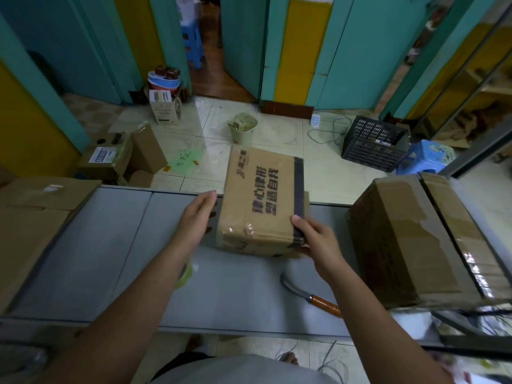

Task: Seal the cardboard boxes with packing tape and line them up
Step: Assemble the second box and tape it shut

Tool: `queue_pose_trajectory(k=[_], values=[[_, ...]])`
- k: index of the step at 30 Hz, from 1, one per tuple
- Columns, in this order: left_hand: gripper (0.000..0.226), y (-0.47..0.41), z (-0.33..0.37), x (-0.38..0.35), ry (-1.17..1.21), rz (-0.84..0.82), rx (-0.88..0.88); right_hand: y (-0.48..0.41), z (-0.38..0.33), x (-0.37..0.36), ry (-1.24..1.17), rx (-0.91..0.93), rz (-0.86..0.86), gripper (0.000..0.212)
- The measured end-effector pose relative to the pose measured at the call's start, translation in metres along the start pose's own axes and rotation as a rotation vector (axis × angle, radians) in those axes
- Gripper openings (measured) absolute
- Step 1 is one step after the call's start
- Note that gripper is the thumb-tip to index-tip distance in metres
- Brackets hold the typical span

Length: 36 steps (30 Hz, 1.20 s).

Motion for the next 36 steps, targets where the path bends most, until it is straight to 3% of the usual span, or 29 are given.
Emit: queue_pose_trajectory(k=[2,4,7,10,12,16,18,21,24,27,29,32,36], values=[[0.065,0.008,0.012,-0.01,-0.003,-0.093,-0.006,0.003,-0.009,-0.005,0.109,0.091,-0.027,0.042],[0.059,0.013,0.017,-0.019,-0.043,-0.133,-0.041,0.006,-0.013,-0.013,0.229,0.143,-0.066,0.053],[0.035,0.014,0.011,-0.019,-0.043,-0.036,-0.098,0.011,-0.016,-0.018,0.303,0.189,-0.104,0.049],[0.033,0.013,0.0,-0.013,0.073,-0.012,-0.05,0.012,-0.021,-0.013,0.355,0.229,-0.114,0.065],[0.033,0.012,-0.006,-0.006,0.119,-0.012,-0.011,0.012,-0.029,0.003,0.42,0.291,0.009,0.064],[0.04,0.009,-0.012,0.004,0.198,-0.007,0.022,0.008,-0.039,0.055,0.445,0.409,0.405,0.031],[0.039,0.01,-0.013,0.005,0.217,-0.025,0.039,0.001,-0.025,0.076,0.31,0.285,0.509,0.023],[0.035,0.011,-0.017,0.001,0.232,-0.076,0.078,-0.007,0.021,0.076,-0.064,-0.143,0.395,0.024],[0.04,0.011,-0.021,-0.006,0.266,-0.148,0.126,-0.004,0.054,0.06,-0.187,-0.332,0.156,0.018],[0.06,0.011,-0.023,-0.012,0.294,-0.186,0.154,0.002,0.056,0.032,-0.283,-0.351,-0.092,0.046],[0.074,0.01,-0.024,-0.011,0.303,-0.144,0.153,0.0,0.051,0.023,-0.373,-0.337,-0.092,0.056],[0.073,0.01,-0.014,-0.009,0.126,-0.076,0.027,-0.004,0.041,0.028,-0.219,-0.237,0.025,0.046],[0.048,0.007,0.001,-0.029,-0.098,-0.086,-0.135,-0.006,0.027,0.029,-0.006,-0.107,0.044,0.032]])
Point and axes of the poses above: each hand's wrist, its own y-axis away from the middle knuckle, its own x-axis out of the back of the hand, z = x × y, the point moved 6 cm from there along -y, towards the middle knuckle, and after that the axes turned 8 degrees about x, right-handed, at the moved point
